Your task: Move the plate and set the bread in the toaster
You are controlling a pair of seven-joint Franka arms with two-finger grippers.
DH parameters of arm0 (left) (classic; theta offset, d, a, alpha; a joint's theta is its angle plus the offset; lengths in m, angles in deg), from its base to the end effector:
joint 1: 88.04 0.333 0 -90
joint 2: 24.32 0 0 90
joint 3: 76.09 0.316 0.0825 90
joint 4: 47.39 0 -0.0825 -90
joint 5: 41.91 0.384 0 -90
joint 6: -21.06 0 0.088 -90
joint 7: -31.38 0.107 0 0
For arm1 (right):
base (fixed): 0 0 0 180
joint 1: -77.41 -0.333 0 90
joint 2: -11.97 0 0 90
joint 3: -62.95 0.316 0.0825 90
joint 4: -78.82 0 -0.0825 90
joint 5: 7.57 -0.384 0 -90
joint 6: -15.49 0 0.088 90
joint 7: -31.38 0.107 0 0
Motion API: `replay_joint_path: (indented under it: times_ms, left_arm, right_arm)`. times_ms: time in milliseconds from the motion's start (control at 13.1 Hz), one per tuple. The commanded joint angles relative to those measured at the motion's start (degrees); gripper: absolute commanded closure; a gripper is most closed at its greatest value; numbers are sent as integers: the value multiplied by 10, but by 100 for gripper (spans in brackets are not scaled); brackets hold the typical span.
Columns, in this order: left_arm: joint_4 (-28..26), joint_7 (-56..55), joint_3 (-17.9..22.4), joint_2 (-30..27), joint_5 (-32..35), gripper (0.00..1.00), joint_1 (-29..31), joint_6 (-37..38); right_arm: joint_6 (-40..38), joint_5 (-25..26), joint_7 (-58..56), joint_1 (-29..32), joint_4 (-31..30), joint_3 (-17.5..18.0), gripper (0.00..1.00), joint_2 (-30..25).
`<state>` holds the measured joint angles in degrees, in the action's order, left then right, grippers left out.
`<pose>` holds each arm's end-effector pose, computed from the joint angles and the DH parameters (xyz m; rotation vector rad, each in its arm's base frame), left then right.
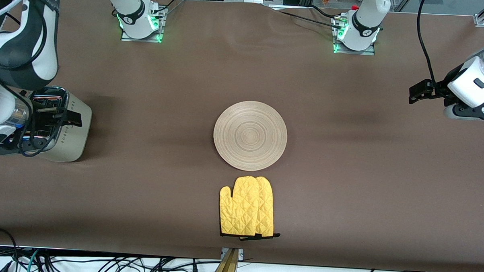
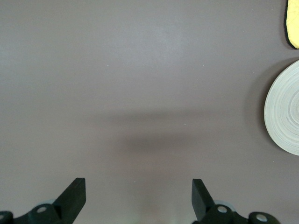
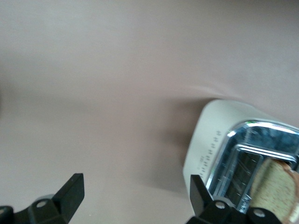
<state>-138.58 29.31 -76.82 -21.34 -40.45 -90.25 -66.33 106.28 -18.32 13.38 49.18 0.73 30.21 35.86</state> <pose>0.5620 -0.0259 0.5820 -3.1062 0.0242 0.1821 0.6544 0.0325 0.5004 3.1012 0.3825 -0.2123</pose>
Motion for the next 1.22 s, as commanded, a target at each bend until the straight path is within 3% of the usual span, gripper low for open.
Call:
replay_joint_path:
  times_ms: [0,153,229,763,1145]
  left_arm:
    - [20,3,0,8,-5,0,-1,13]
    - [20,2,0,8,-5,0,0,13]
    - [20,2,0,8,-5,0,-1,13]
    - [20,2,0,8,-6,0,-1,13]
    - [20,2,0,8,-5,0,-1,13]
  right_arm:
    - [6,60,45,78,-10,123,0,-59]
    - [32,137,132,141,-35,229,0,-91]
    - [33,140,157,158,-50,247,0,-111]
    - [42,104,157,222,-122,250,0,-167]
    - [30,104,155,216,-102,253,0,-155]
